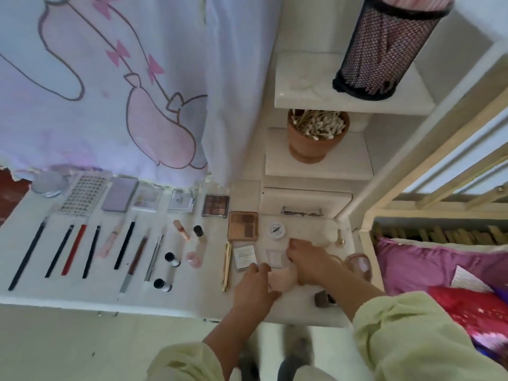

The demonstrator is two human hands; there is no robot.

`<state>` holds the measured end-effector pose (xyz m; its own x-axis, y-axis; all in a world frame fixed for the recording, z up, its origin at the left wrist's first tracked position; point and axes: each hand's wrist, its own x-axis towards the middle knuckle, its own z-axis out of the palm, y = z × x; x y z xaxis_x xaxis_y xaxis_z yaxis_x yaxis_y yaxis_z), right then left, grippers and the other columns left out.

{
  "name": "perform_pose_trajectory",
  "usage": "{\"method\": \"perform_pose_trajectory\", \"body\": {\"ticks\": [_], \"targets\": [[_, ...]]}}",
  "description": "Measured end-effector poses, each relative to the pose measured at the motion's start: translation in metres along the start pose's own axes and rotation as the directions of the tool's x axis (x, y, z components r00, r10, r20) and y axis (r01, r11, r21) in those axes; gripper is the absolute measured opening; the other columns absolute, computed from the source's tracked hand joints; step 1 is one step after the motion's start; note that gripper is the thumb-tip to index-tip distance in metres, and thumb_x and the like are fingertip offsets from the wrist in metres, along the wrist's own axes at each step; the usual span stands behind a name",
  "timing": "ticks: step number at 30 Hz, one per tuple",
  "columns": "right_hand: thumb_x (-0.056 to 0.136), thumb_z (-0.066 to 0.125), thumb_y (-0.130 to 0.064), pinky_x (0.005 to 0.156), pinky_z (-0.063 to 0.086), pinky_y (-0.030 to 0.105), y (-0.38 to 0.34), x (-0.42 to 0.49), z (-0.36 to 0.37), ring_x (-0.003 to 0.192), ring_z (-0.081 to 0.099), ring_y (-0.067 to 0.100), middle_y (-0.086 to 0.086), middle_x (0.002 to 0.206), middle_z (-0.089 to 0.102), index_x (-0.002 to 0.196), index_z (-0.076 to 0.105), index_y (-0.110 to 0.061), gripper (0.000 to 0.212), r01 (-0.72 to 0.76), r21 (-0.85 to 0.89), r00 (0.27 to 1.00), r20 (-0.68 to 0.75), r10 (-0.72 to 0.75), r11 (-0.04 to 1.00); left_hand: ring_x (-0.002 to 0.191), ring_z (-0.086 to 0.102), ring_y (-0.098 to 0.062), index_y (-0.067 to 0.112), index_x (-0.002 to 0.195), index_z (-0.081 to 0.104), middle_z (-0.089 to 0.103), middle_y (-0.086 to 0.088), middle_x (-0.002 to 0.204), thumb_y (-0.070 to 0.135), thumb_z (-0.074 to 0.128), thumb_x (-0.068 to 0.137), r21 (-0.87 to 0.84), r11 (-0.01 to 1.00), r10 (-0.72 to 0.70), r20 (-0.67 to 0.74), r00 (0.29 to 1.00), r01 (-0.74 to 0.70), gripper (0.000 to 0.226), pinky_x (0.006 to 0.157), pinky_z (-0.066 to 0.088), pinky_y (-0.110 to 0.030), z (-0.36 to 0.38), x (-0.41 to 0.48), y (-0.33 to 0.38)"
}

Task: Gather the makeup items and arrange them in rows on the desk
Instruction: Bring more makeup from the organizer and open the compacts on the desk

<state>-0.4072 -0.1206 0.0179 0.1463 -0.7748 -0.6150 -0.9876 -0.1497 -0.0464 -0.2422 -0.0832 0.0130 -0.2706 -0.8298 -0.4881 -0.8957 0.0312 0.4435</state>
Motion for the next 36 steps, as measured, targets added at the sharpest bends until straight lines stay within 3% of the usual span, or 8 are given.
{"method": "perform_pose_trajectory", "body": {"ticks": [5, 14, 19, 25, 28, 30, 32, 36], "targets": [[0.084, 0.062, -0.018, 0.093, 0.046, 0.040, -0.013, 0.007, -0.003, 0.125, 0.042, 0.033, 0.015, 0.140, 0.034, 0.129, 0.049, -0.016, 0.047, -0.003, -0.155, 1.000, 0.008, 0.005, 0.988, 0.112, 0.054, -0.025, 0.015, 0.125, 0.043, 0.043, -0.006, 0.127, 0.045, 0.062, 0.087, 0.121, 0.992, 0.021, 0.041, 0.999, -0.026, 0.052, 0.086, 0.047, -0.036, 0.000, 0.012, 0.003], [0.082, 0.067, -0.016, 0.100, 0.039, 0.036, -0.013, 0.004, -0.017, 0.126, 0.039, 0.029, 0.010, 0.130, 0.043, 0.122, 0.050, -0.016, 0.044, 0.097, -0.172, 0.995, 0.013, -0.096, 0.980, 0.110, 0.054, -0.021, 0.014, 0.123, 0.051, 0.046, -0.002, 0.124, 0.051, 0.061, 0.086, 0.132, 0.990, 0.048, 0.039, 0.998, -0.053, 0.053, 0.085, 0.046, -0.033, 0.007, 0.020, -0.003], [0.083, 0.068, -0.017, 0.076, 0.037, 0.029, -0.013, -0.009, -0.026, 0.109, 0.054, 0.027, 0.009, 0.114, 0.058, 0.115, 0.052, -0.016, 0.036, 0.142, -0.085, 0.990, 0.006, -0.142, 0.986, 0.086, 0.054, -0.017, 0.015, 0.104, 0.064, 0.045, 0.002, 0.101, 0.053, 0.062, 0.084, 0.015, 0.998, 0.056, 0.061, 0.997, -0.057, 0.043, 0.067, 0.039, -0.027, 0.003, 0.015, -0.010], [0.078, 0.076, -0.033, 0.072, 0.040, 0.029, -0.004, -0.035, -0.058, 0.090, 0.054, 0.016, 0.000, 0.103, 0.063, 0.107, 0.060, -0.021, 0.035, 0.188, 0.150, 0.979, -0.112, -0.173, 0.971, 0.063, 0.046, -0.009, 0.023, 0.072, 0.056, 0.055, 0.004, 0.076, 0.051, 0.068, 0.081, -0.359, 0.930, 0.082, -0.013, 0.997, -0.081, 0.032, 0.053, 0.031, -0.023, -0.034, -0.001, -0.017], [0.073, 0.082, -0.031, 0.065, 0.044, 0.020, 0.002, -0.051, -0.077, 0.079, 0.060, 0.011, -0.009, 0.085, 0.065, 0.102, 0.069, -0.022, 0.034, 0.197, 0.465, 0.973, -0.202, -0.113, 0.863, 0.068, 0.059, -0.014, 0.021, 0.081, 0.065, 0.066, 0.003, 0.075, 0.049, 0.069, 0.081, -0.428, 0.894, 0.125, -0.047, 0.991, -0.134, 0.029, 0.061, 0.044, -0.032, -0.061, -0.007, -0.018], [0.076, 0.081, -0.024, 0.065, 0.055, 0.026, 0.006, -0.062, -0.083, 0.072, 0.069, 0.016, -0.003, 0.078, 0.070, 0.101, 0.071, -0.012, 0.030, 0.201, 0.681, 0.977, -0.190, -0.095, 0.704, 0.069, 0.058, -0.007, 0.021, 0.092, 0.067, 0.065, 0.007, 0.078, 0.047, 0.074, 0.078, -0.385, 0.903, 0.170, -0.088, 0.981, -0.191, 0.031, 0.061, 0.043, -0.024, -0.076, -0.015, -0.013], [0.080, 0.077, -0.024, 0.066, 0.057, 0.034, 0.010, -0.067, -0.085, 0.068, 0.071, 0.020, 0.008, 0.074, 0.073, 0.096, 0.068, 0.000, 0.030, 0.209, 0.785, 0.977, -0.188, -0.096, 0.583, 0.071, 0.056, 0.001, 0.026, 0.104, 0.064, 0.062, 0.014, 0.083, 0.046, 0.078, 0.074, -0.332, 0.914, 0.210, -0.110, 0.972, -0.235, 0.039, 0.061, 0.042, -0.016, -0.086, -0.019, -0.003], [0.083, 0.075, -0.026, 0.065, 0.057, 0.029, 0.012, -0.069, -0.085, 0.068, 0.071, 0.022, 0.011, 0.075, 0.074, 0.088, 0.067, -0.005, 0.023, 0.205, 0.879, 0.977, -0.210, -0.037, 0.431, 0.097, 0.056, -0.014, 0.029, 0.131, 0.044, 0.054, 0.008, 0.115, 0.046, 0.068, 0.082, -0.033, 0.947, 0.306, -0.196, 0.931, -0.319, 0.057, 0.074, 0.041, -0.023, -0.090, -0.019, 0.018]]}}
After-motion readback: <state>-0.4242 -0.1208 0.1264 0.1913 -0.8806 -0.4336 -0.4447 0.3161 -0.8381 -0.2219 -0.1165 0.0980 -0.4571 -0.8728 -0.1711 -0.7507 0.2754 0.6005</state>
